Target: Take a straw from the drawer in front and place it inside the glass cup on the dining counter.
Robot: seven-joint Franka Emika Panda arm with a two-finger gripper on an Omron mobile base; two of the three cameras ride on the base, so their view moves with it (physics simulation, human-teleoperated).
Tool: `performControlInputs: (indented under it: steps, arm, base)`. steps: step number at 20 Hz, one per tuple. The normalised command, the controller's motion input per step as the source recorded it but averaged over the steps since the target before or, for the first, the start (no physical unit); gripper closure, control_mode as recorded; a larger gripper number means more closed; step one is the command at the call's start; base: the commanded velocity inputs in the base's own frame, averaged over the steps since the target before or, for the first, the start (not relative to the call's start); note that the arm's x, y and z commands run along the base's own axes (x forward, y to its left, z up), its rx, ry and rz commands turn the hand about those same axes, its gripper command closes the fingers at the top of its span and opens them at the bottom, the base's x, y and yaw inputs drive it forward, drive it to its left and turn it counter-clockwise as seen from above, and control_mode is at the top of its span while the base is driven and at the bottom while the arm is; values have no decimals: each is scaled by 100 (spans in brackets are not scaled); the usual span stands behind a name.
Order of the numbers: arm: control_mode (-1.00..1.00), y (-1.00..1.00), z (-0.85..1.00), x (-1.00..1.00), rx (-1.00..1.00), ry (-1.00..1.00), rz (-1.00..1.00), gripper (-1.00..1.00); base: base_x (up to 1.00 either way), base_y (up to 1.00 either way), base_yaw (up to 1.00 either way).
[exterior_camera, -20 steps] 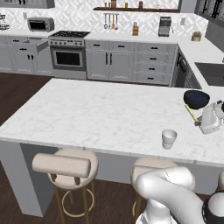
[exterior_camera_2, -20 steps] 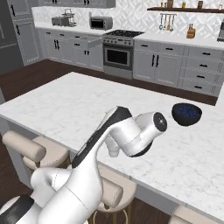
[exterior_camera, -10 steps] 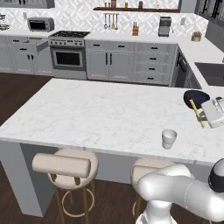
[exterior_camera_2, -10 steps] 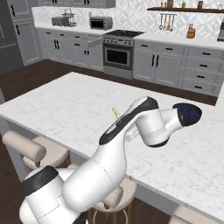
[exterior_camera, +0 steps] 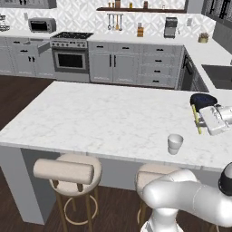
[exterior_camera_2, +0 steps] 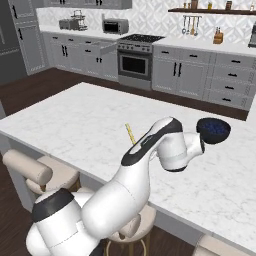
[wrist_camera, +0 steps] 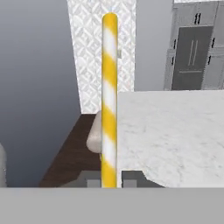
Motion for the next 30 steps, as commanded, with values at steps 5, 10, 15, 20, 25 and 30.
performControlInputs:
  steps: [5, 10, 15, 20, 25, 30]
  arm:
    - [-100, 40, -13, 21, 1, -18, 0, 100]
    - [-100, 17, -24, 34, 0, -1, 0, 100]
    - [-100, -2, -17, 23, 4, 0, 3, 100]
    - [-100, -2, -26, 4, 9, 0, 3, 100]
    - [-100, 0, -12, 22, 11, 0, 0, 100]
    - [-100, 0, -12, 24, 7, 0, 1, 100]
  base:
    - [0, 0, 0]
    - [0, 0, 0]
    - [0, 0, 0]
    - [0, 0, 0]
    - [0, 0, 0]
    - [0, 0, 0]
